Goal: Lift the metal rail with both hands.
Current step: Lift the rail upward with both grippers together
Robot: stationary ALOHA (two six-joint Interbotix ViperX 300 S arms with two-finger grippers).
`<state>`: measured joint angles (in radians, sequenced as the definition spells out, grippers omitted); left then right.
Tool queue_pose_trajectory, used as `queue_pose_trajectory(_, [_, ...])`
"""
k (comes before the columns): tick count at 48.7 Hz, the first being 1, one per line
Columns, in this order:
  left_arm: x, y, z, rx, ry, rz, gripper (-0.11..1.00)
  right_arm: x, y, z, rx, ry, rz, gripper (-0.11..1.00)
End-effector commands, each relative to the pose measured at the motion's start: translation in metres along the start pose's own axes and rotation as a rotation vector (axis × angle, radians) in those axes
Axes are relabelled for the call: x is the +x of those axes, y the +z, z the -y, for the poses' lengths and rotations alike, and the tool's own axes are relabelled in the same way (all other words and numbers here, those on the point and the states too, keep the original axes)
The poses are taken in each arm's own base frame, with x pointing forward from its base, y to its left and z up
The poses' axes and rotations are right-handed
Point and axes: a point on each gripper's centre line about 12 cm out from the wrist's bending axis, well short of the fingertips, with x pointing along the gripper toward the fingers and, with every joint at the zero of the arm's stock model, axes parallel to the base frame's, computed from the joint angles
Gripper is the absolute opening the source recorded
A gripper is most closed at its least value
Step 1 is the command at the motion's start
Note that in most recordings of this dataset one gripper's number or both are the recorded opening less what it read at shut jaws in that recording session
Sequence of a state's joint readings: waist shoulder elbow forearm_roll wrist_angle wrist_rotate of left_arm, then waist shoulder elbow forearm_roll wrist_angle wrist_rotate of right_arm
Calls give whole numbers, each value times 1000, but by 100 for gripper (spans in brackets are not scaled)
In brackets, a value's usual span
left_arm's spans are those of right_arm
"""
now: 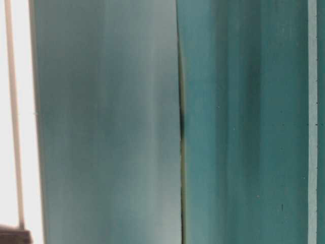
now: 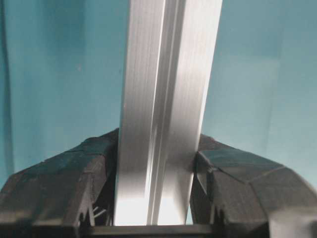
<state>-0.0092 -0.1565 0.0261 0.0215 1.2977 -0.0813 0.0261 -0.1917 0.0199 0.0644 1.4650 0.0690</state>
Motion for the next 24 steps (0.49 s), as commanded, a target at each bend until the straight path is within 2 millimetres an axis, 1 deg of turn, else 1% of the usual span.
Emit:
queue_pose_trajectory(1, [-35, 12, -3, -14, 1, 95, 36, -19, 7, -4, 0, 9, 57, 39])
queue_pose_trajectory(10, [-54, 18, -6, -15, 4, 100, 36, -37, 10, -6, -4, 10, 77, 39])
queue_pose_trajectory(18, [-65, 23, -6, -12, 7, 88, 36, -53, 13, -7, -5, 8, 62, 39])
queue_pose_trajectory(24, [-76, 26, -6, -13, 8, 77, 36, -64, 18, -8, -9, 9, 80, 39])
